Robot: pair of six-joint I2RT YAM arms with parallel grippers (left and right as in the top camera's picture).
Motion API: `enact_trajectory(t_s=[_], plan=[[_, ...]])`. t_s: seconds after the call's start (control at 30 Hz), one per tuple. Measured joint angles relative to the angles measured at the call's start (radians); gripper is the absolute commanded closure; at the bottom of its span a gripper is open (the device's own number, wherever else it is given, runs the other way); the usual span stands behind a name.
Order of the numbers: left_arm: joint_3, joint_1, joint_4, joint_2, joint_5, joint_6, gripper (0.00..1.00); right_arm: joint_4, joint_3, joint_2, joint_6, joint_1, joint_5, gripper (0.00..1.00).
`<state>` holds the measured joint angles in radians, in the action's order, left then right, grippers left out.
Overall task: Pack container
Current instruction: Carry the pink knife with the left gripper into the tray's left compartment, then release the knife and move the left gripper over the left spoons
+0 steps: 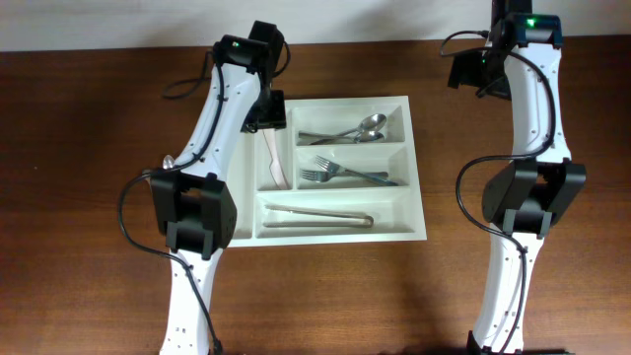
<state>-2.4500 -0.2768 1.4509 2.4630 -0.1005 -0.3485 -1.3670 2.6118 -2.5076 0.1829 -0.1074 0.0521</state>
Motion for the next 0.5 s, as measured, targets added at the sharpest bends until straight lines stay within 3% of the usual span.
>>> enact_trajectory(t_s=[0.5], plan=[[0.0, 0.282, 0.0, 0.0, -0.119, -0.065, 0.27, 0.0, 0.0, 0.0, 0.0, 0.0, 0.0, 0.01]])
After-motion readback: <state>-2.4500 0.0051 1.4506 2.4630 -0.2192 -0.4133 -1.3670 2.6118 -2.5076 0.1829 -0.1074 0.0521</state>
